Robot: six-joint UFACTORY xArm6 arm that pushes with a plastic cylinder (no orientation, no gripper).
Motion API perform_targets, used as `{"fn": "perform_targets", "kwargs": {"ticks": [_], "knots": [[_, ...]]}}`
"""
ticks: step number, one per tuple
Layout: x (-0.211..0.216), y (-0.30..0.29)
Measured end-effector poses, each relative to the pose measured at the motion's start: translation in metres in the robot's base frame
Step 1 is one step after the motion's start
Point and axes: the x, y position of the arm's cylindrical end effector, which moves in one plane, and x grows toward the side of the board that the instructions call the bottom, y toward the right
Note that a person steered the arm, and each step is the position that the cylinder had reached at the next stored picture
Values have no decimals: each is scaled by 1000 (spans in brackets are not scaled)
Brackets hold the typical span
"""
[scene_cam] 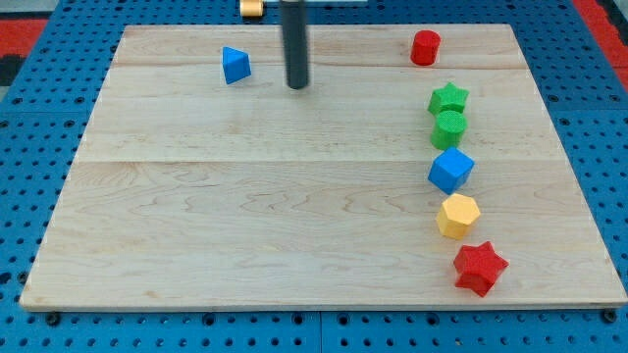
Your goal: Place the cube bottom of the triangle
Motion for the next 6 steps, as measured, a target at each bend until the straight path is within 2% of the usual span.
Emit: {"fn": "perform_targets", "kwargs": {"ticks": [1, 2, 3, 4, 5, 6], "knots": [[-2, 19], [-33, 35], [-45, 93], [-26, 173], [14, 231], [72, 262]]}}
